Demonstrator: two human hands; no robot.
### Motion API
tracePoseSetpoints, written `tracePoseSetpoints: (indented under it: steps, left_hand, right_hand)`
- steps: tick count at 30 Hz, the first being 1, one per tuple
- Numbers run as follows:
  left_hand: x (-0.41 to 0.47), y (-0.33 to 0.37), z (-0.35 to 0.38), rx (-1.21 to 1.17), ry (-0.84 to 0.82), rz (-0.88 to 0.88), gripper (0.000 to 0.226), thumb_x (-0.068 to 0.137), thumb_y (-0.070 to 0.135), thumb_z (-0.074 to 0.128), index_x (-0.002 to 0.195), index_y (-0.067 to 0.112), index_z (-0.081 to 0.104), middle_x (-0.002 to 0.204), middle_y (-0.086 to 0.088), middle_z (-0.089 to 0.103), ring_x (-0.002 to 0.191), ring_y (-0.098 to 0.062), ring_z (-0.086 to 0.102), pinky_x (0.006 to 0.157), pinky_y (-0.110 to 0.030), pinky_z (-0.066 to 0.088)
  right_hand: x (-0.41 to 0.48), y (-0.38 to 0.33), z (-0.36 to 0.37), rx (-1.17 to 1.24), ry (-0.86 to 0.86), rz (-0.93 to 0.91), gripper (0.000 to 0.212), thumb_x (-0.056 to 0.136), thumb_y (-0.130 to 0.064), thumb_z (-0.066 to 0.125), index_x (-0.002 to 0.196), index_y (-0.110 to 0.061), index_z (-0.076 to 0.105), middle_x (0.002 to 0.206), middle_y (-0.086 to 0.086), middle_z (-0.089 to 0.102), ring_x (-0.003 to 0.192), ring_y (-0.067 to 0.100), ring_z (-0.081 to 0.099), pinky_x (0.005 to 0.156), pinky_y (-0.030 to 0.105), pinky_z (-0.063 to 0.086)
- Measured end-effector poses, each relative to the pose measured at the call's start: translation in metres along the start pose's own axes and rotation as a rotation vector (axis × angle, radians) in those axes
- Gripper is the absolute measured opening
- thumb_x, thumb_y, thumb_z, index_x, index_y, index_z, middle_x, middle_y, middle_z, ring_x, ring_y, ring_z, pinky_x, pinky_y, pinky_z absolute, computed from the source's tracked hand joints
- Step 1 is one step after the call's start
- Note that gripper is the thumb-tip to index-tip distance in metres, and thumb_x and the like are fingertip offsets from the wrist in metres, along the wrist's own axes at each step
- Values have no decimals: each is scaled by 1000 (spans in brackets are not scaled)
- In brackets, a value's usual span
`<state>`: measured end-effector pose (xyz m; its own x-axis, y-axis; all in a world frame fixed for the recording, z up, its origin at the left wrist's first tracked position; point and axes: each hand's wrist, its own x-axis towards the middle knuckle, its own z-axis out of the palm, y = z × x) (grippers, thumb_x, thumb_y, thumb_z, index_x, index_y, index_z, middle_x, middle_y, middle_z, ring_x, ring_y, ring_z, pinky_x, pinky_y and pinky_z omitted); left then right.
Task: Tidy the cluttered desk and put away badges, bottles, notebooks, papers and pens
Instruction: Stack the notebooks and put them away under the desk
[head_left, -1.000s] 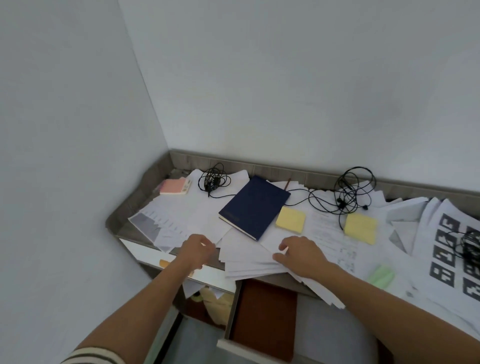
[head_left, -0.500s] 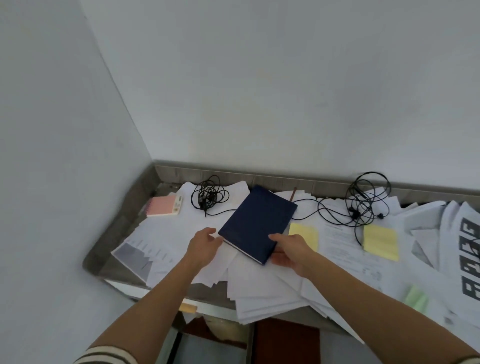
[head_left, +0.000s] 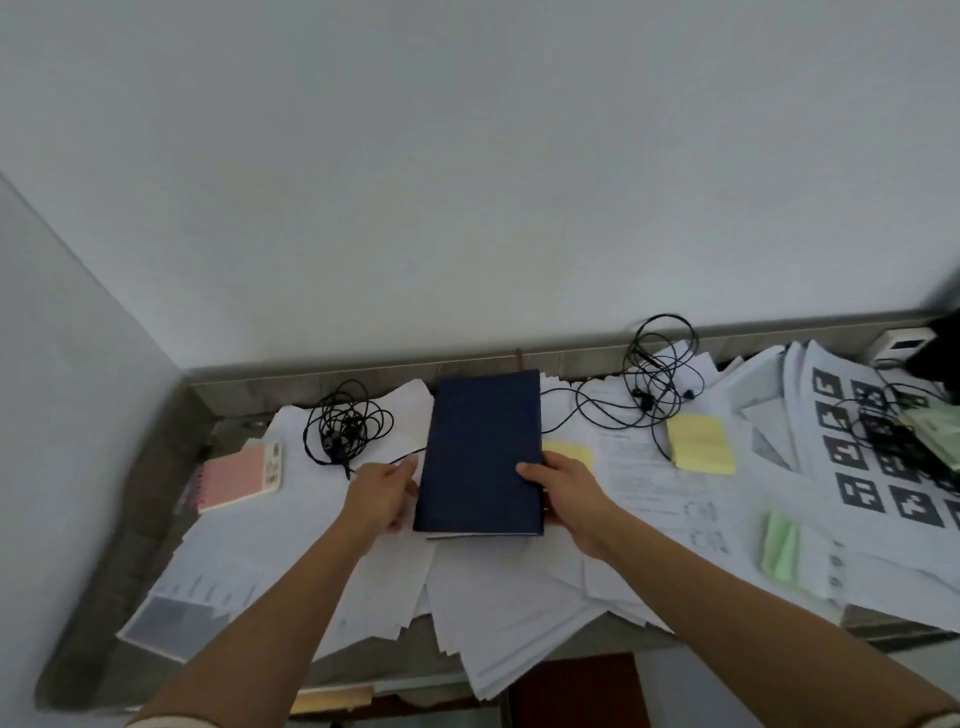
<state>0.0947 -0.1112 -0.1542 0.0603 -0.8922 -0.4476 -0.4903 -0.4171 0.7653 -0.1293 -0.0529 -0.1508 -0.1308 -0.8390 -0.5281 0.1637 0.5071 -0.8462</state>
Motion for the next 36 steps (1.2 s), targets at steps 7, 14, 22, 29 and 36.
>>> tracePoseSetpoints:
  steps: [7, 14, 22, 29, 36]
  left_hand:
    - [-41, 58, 52, -253, -256, 97, 31, 100, 33, 47, 102, 8, 65, 89, -12, 69, 77, -25, 67, 64, -36, 56]
    - [-109, 60, 117, -161, -488, 123, 11, 91, 8, 63, 99, 5, 57, 95, -14, 72, 81, -26, 69, 73, -35, 55]
    - [-188, -15, 182, -55, -449, 109, 30, 83, -4, 67, 106, 16, 62, 87, -9, 71, 80, -23, 70, 70, -35, 58]
    - [-202, -98, 164, 237, -99, 38, 16, 82, 2, 68, 80, 17, 62, 84, -12, 68, 73, -22, 63, 71, -32, 51]
    - [-212, -148, 142, 523, 21, -34, 8, 87, 8, 59, 92, 13, 62, 94, -2, 59, 87, -18, 58, 77, -22, 42]
  right_hand:
    - [-38, -14, -78, 72, 30, -66, 27, 84, -16, 63, 109, -6, 68, 111, 11, 73, 107, 29, 66, 99, 47, 48]
    - [-95, 14, -171, -30, -18, -90, 32, 88, -9, 67, 118, -19, 65, 109, 1, 74, 98, 26, 71, 86, 41, 58]
    - [-137, 86, -231, -430, -148, -199, 33, 83, 4, 67, 112, -11, 67, 107, 8, 72, 103, 25, 67, 95, 49, 52]
    - [-148, 99, -235, -695, -270, -265, 17, 86, -13, 67, 101, -19, 67, 99, -3, 71, 92, 15, 67, 88, 47, 53]
    - [-148, 71, -230, -426, -255, -93, 25, 89, -10, 65, 111, -23, 66, 107, -1, 73, 99, 22, 69, 94, 45, 53]
